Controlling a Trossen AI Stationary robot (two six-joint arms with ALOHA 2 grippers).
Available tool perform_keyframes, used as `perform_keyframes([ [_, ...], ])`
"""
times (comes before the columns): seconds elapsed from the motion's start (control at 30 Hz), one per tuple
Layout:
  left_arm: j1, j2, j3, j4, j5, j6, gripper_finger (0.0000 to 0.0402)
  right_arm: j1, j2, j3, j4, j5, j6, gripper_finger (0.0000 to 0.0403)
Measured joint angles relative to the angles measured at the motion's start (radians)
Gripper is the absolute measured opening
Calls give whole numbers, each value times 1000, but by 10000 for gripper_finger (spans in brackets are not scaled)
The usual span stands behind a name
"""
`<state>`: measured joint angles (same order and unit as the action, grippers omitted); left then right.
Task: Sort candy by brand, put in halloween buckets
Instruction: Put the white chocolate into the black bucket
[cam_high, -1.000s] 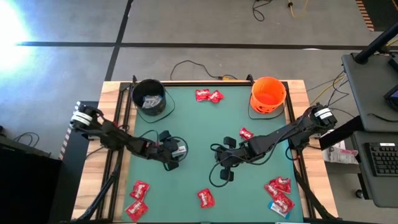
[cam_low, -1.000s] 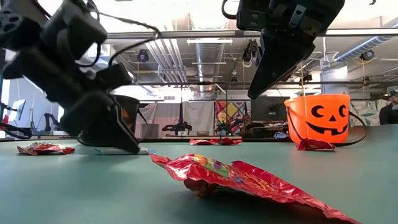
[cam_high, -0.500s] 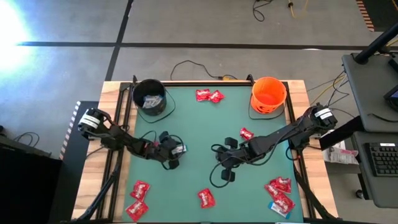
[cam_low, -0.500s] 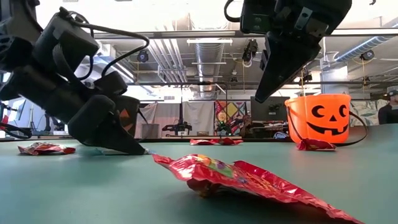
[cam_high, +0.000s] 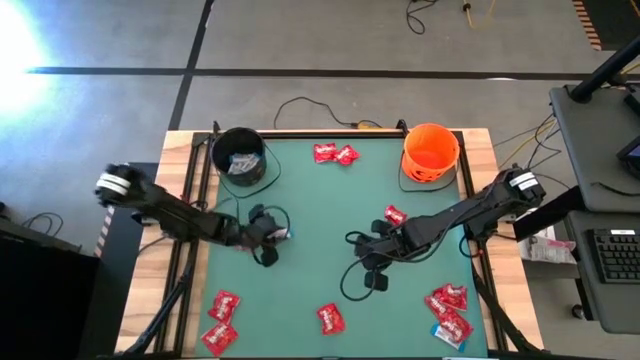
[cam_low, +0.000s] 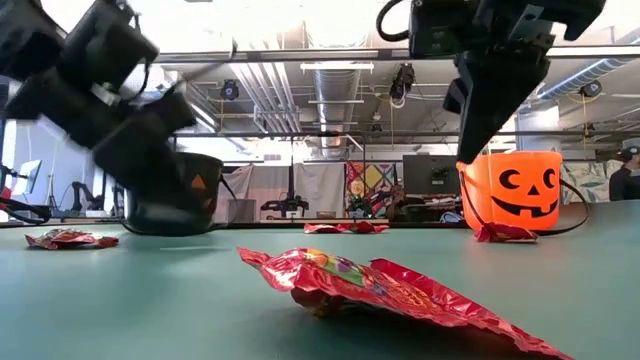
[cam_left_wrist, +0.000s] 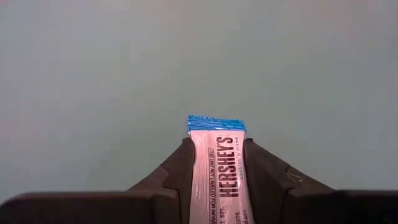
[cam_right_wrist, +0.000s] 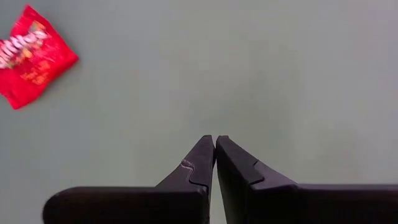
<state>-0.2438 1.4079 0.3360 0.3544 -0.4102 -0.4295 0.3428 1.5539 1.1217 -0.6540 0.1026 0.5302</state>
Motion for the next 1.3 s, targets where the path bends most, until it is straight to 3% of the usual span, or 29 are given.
perform_keyframes([
  [0.13,50,-166,121,-289,-25,102,89,0,-1,34,-46,2,-4,13],
  [0.27,139,-278,332,-624,-53,224,89,0,-1,52,-44,2,-17,13],
  [0.4,284,-315,560,-957,-72,329,89,0,-2,57,-45,2,-8,13],
  [0.57,512,-306,725,-1181,-77,339,89,16,-1,52,-44,3,42,13],
  [0.83,843,-225,637,-1199,-51,263,89,76,11,47,-45,3,54,13],
  [1.03,992,-132,576,-1126,30,238,93,109,11,47,-44,39,53,13],
  [1.3,1025,-83,584,-1109,31,219,209,118,11,47,-44,39,53,13],
])
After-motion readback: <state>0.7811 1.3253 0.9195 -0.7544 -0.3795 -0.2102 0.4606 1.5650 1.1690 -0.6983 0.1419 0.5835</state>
